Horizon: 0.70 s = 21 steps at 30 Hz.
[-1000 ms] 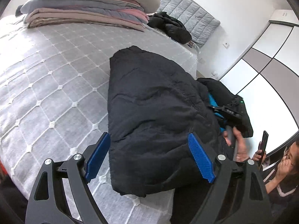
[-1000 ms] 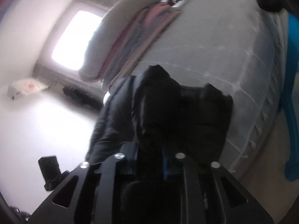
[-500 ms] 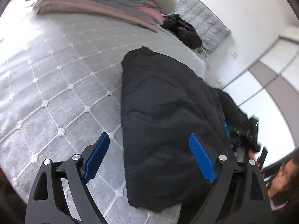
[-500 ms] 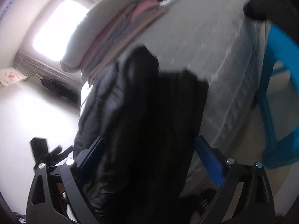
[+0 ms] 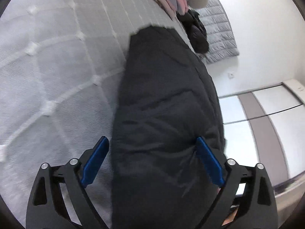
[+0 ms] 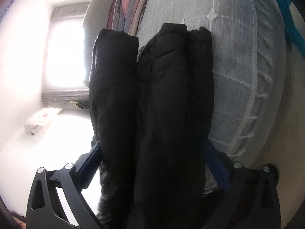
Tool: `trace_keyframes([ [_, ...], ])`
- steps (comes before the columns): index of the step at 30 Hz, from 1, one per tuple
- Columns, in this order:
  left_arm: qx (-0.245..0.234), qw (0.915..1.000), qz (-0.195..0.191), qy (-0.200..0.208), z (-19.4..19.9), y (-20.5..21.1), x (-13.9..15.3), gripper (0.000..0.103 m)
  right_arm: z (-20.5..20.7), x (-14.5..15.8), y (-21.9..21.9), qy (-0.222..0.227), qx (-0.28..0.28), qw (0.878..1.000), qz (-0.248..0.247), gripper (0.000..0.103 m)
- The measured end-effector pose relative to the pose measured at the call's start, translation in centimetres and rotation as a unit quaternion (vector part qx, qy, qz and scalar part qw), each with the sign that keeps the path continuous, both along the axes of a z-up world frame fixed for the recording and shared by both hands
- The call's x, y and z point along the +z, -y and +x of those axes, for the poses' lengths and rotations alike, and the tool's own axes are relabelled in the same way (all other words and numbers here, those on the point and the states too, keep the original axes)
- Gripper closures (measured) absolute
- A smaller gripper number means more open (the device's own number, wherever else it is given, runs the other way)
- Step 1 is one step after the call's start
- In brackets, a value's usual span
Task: Fold large clothes
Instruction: 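Grasp the jacket with the left gripper while the right gripper holds it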
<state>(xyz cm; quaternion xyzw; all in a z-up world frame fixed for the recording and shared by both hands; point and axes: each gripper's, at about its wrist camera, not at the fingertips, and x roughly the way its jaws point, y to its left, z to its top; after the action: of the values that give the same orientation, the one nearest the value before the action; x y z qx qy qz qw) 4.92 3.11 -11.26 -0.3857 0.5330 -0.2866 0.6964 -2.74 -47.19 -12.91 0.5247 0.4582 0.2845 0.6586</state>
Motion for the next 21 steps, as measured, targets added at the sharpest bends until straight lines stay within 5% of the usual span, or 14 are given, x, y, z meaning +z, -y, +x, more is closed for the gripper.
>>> trace_keyframes([
  [3, -0.035, 0.9989, -0.024, -0.018, 0.7, 1.6, -0.9, 0.008, -0.3, -0.3, 0.4, 0.004, -0.004, 0.999, 0.032, 0.007],
  [6, -0.063, 0.9979, 0.011, -0.005, 1.0, 3.2, -0.4, 0.008, -0.6, -0.2, -0.2, 0.021, 0.012, 0.999, 0.024, 0.006],
  [9, -0.059, 0.9953, 0.065, 0.039, 0.7, 4.3, 1.6, 0.040, -1.1, 0.9, -1.0, 0.048, 0.018, 0.999, -0.002, 0.015],
  [11, -0.051, 0.9927, 0.077, 0.077, 0.5, 4.5, 3.6, 0.061, -1.4, 1.9, -1.5, 0.061, 0.021, 0.998, -0.006, 0.040],
  [17, -0.035, 0.9779, 0.127, 0.162, -0.2, 3.6, 8.9, 0.073, 0.4, 5.9, -5.3, 0.096, 0.055, 0.993, -0.037, 0.042],
  [21, 0.008, 0.9725, 0.154, 0.175, 0.6, -1.5, 10.9, 0.073, 3.8, 6.6, -10.8, 0.097, 0.103, 0.988, -0.058, 0.042],
])
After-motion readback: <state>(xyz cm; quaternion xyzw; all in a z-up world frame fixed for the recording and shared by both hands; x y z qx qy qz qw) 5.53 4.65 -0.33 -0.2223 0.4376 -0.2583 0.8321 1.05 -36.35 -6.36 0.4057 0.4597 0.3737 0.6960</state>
